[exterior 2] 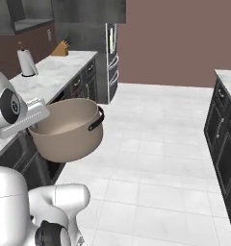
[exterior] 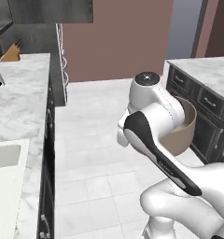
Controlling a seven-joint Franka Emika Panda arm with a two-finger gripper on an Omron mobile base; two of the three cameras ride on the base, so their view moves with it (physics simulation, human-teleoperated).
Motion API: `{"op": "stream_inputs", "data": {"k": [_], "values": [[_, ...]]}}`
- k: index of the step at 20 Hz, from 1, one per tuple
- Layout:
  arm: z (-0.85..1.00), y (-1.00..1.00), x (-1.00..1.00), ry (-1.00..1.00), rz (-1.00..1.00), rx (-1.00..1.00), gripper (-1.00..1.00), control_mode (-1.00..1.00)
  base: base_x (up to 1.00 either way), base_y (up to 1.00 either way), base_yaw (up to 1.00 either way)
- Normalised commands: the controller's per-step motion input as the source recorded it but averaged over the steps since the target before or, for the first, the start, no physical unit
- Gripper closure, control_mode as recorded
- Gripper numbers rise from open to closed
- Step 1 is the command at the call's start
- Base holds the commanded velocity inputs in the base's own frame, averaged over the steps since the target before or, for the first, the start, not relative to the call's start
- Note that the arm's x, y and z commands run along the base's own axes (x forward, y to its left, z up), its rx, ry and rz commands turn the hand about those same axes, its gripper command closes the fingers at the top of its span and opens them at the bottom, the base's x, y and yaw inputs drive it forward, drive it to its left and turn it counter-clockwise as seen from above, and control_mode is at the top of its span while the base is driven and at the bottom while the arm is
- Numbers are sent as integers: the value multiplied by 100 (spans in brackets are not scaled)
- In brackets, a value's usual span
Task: Pick the kettle from the cabinet and place it on a stove burner. Then pick the pot from the counter and place it on another stove burner. Finally, turn both burners on.
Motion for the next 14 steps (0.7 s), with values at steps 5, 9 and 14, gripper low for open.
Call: {"op": "stream_inputs", "data": {"k": [5,9,14], "values": [[0,0,0,0,0,0,100,100,-100,-19,-6],[0,0,0,0,0,0,100,100,-100,-24,-6],[0,0,0,0,0,0,100,100,-100,-29,-8]]}}
